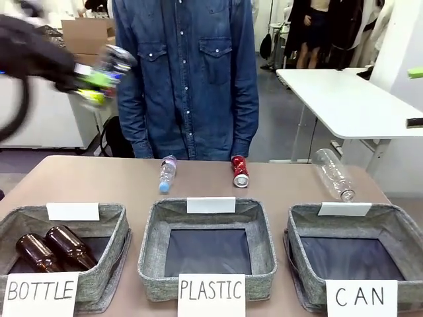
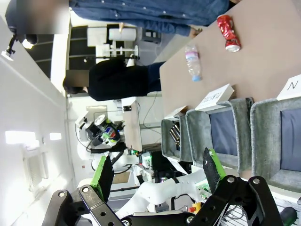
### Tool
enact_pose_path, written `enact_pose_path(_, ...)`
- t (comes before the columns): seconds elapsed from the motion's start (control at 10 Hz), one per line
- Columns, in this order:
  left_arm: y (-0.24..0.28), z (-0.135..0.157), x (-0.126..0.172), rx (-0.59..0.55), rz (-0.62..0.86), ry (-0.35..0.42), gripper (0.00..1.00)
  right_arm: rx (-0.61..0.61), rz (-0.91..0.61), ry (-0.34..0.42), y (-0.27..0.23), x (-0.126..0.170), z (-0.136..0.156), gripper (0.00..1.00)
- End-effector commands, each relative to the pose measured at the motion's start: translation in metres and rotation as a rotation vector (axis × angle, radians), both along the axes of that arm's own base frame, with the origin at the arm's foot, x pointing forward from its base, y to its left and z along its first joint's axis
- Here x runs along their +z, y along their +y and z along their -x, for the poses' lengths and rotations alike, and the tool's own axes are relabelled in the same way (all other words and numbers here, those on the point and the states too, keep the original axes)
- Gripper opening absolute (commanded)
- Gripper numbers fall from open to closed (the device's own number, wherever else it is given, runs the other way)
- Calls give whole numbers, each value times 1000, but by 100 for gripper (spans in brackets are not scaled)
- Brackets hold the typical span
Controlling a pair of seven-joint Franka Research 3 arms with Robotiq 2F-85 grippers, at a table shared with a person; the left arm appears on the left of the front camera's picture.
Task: Sort the can waste into the basket.
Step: Pick up the can waste from the table and place it in the right Fabric basket.
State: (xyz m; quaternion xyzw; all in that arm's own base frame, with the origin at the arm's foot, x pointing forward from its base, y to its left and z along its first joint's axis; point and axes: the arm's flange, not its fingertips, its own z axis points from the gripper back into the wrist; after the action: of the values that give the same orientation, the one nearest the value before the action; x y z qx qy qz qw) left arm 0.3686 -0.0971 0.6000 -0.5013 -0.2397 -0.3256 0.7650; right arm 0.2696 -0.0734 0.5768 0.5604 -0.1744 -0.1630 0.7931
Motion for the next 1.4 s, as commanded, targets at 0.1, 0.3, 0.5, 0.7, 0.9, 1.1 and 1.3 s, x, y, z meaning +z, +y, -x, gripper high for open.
enact_pose_path(0.1, -115, -13, -10, -18, -195, -122, 37, 9, -13, -25, 0, 0, -3, 100)
enact_pose_path(0.3, -210, 2, -24, -118, -238, -201, 37, 9, -13, -25, 0, 0, -3, 100)
enact_pose_path(0.5, -283, 23, -42, -190, -254, -280, 37, 9, -13, -25, 0, 0, -3, 100)
enact_pose_path(0.7, -351, 37, -75, -272, -257, -366, 37, -12, 33, 27, -19, 3, 24, 100)
enact_pose_path(0.9, -401, 30, -114, -350, -250, -404, 37, -89, 121, 113, -63, -5, 85, 100)
enact_pose_path(1.1, -425, 39, -142, -376, -247, -396, 37, -207, 74, 140, -94, -24, 130, 100)
enact_pose_path(1.3, -443, 58, -160, -436, -274, -372, 37, -164, 112, 121, -90, -15, 114, 100)
